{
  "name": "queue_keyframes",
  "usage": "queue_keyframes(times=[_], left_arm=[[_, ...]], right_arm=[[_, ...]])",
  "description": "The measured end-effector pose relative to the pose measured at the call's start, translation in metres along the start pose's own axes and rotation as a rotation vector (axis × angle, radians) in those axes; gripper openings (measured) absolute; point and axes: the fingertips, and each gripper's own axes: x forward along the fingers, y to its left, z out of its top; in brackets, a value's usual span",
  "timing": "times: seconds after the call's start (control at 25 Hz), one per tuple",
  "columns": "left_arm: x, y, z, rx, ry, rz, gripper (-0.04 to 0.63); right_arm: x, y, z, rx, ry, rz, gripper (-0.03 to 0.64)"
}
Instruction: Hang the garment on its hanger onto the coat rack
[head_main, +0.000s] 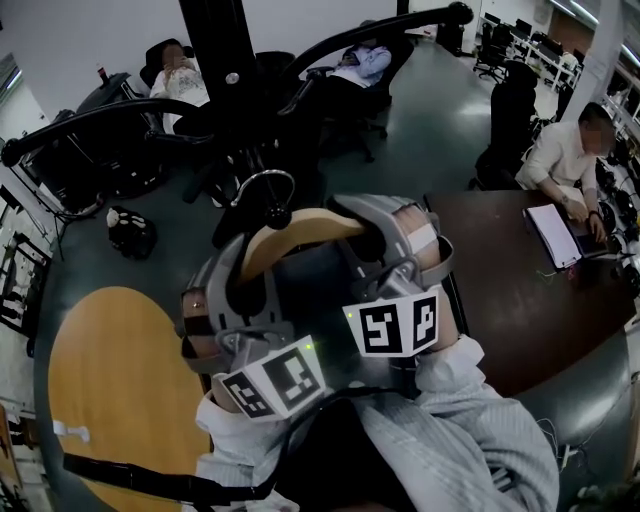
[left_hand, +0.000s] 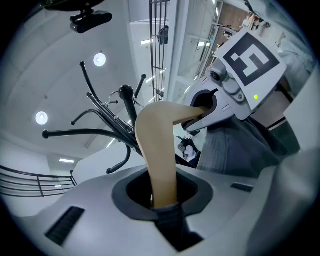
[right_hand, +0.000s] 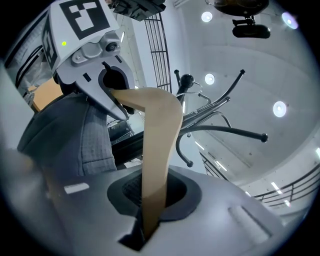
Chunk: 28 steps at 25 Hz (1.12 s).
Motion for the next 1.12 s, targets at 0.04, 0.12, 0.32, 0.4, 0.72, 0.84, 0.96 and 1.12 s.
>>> queue_keyframes(times=[0.04, 0.12, 0.32, 0.4, 0.72, 0.84, 0.96, 1.12], left_arm=[[0.005, 0.000, -0.002, -0.002, 0.007, -0.001, 0.067], [0.012, 0.000, -0.007, -0.003, 0.021, -0.002, 0.067], [0.024, -0.009, -0.025, 0.018, 0.064, -0.018, 0.067], [0.027, -0.015, -0.031, 0.031, 0.079, -0.026, 0.067], [0.032, -0.027, -0.047, 0.033, 0.113, -0.053, 0.066], [0.032, -0.027, -0.052, 0.021, 0.114, -0.045, 0.067], [0.031, -0.026, -0.053, 0.008, 0.096, -0.035, 0.066], [0.031, -0.026, -0.051, 0.004, 0.077, -0.019, 0.067]], right_arm=[[0.005, -0.001, -0.002, 0.000, -0.003, 0.005, 0.020], [0.014, 0.002, -0.005, 0.003, -0.006, 0.017, 0.020], [0.030, 0.019, -0.016, 0.026, -0.002, 0.060, 0.020], [0.033, 0.027, -0.021, 0.036, 0.003, 0.079, 0.020], [0.040, 0.049, -0.032, 0.034, 0.037, 0.129, 0.020], [0.040, 0.055, -0.031, 0.044, 0.027, 0.137, 0.020], [0.041, 0.056, -0.030, 0.056, 0.019, 0.138, 0.020], [0.041, 0.056, -0.029, 0.068, -0.001, 0.131, 0.020]])
